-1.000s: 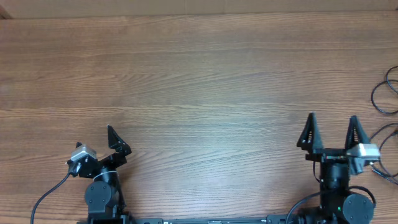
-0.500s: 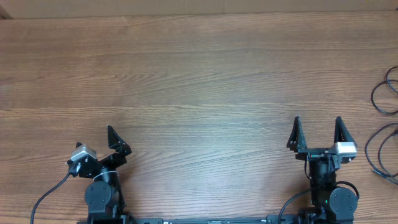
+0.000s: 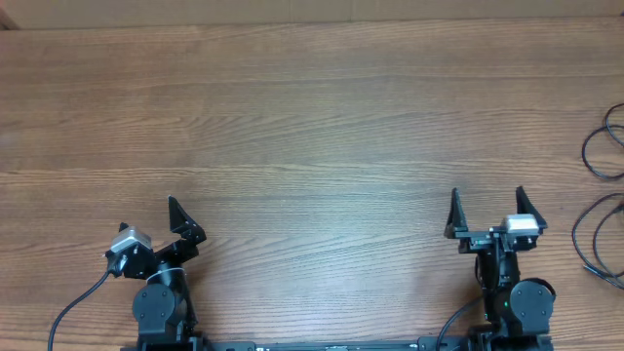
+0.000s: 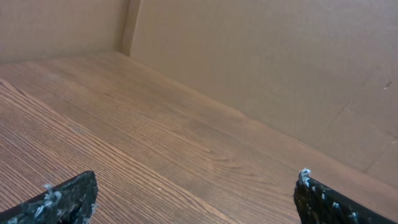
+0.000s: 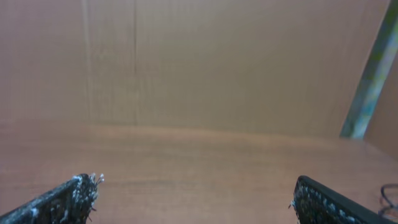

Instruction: Untangle cables

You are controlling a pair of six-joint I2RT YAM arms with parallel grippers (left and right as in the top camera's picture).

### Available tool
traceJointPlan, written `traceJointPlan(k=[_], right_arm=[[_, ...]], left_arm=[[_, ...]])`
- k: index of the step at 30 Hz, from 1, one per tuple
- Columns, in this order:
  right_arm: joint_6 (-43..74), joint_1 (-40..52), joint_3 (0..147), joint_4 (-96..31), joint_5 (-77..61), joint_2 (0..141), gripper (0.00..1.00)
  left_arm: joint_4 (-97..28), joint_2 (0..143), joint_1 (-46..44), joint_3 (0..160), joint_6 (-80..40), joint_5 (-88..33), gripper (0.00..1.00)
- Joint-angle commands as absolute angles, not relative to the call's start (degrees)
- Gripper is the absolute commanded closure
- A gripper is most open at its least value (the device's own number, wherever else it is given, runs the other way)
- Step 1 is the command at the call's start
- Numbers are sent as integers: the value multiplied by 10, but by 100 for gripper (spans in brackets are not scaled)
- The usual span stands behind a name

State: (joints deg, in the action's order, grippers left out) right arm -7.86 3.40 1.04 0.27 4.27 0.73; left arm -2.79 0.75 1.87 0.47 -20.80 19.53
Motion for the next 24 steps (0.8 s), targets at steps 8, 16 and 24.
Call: traceJointPlan(k=[8, 16, 24], right_arm=[[-67, 31, 4, -48, 13, 1, 0], [19, 31, 4, -47, 23, 1, 0], [-4, 31, 4, -47, 25, 1, 0]], left_arm=[[-28, 3, 15, 3, -199, 195, 0], [-28, 3, 15, 3, -199, 195, 0], [-28, 3, 15, 3, -199, 195, 0]])
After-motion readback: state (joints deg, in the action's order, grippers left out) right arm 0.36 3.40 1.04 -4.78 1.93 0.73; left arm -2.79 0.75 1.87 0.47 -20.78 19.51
